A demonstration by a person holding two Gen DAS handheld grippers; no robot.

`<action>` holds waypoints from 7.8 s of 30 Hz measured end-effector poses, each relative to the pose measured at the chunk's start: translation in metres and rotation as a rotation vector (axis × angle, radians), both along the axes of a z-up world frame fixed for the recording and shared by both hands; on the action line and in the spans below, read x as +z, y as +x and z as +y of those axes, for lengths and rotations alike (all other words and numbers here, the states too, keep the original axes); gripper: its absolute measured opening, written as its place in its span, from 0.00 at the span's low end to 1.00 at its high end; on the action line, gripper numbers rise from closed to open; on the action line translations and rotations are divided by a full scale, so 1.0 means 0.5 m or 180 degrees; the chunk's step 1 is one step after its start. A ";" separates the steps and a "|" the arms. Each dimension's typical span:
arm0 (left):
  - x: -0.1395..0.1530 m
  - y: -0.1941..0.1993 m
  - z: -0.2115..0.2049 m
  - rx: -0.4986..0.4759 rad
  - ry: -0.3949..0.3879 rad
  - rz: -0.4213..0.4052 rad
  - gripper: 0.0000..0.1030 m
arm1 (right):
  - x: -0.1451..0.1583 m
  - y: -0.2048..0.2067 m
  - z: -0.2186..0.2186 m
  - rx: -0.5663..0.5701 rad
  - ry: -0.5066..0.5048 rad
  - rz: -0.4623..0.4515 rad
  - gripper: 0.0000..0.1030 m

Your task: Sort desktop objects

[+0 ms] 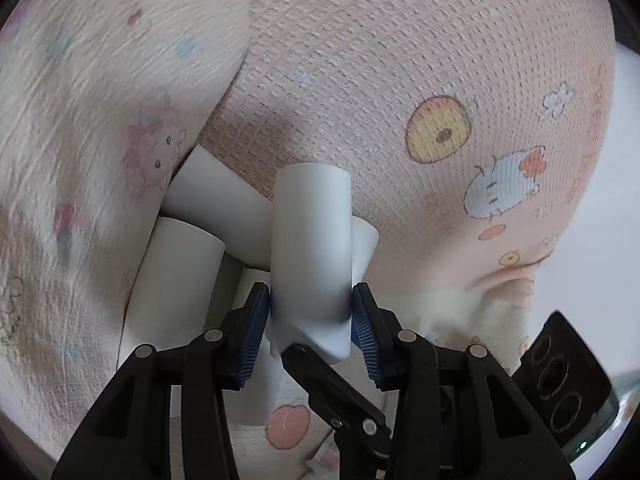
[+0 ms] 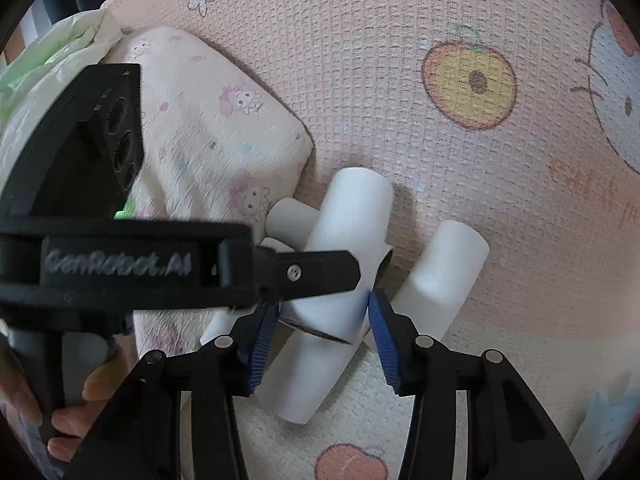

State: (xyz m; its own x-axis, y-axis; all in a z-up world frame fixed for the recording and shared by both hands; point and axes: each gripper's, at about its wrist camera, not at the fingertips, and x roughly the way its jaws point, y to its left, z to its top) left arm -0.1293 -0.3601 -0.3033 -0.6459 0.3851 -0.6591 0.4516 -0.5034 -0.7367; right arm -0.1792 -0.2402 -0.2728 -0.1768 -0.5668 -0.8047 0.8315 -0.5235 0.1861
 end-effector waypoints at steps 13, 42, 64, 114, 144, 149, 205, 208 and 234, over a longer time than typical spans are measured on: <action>0.045 -0.018 0.097 -0.0475 -0.0276 0.0346 0.45 | 0.053 0.006 0.076 -0.0291 0.0058 0.0019 0.39; 0.047 0.042 0.432 -0.1458 -0.0376 0.0417 0.33 | 0.060 0.093 0.416 -0.1277 0.0079 -0.0551 0.29; 0.018 0.042 0.455 -0.1648 -0.0446 -0.0093 0.54 | -0.010 0.154 0.501 -0.1526 0.0432 -0.1085 0.35; -0.041 0.044 0.518 -0.2032 -0.0064 -0.0283 0.42 | -0.080 0.157 0.514 -0.2085 -0.0347 -0.1523 0.45; 0.155 0.077 0.545 -0.1934 -0.0488 0.0212 0.46 | 0.150 0.202 0.524 -0.1392 -0.0622 -0.0534 0.42; 0.212 0.074 0.580 -0.1986 -0.0742 0.0311 0.45 | 0.177 0.196 0.547 -0.1379 -0.0654 -0.0420 0.42; 0.379 -0.195 1.096 -0.2584 -0.0597 0.0249 0.45 | 0.354 -0.003 0.983 -0.1823 -0.0148 0.0057 0.40; 0.356 -0.216 1.095 -0.2541 -0.0463 0.0126 0.45 | 0.344 -0.021 0.987 -0.1771 -0.0068 -0.0015 0.40; 0.208 -0.231 1.080 -0.1965 0.0044 -0.0539 0.46 | 0.236 -0.098 0.957 -0.1621 0.0710 -0.0517 0.40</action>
State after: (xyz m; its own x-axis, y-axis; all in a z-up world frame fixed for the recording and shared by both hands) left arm -0.2450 0.1797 -0.1993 -0.1899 0.6622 -0.7249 0.1921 -0.6990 -0.6889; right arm -0.2282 0.2381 -0.1550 -0.2470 -0.2560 -0.9346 0.4345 -0.8913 0.1294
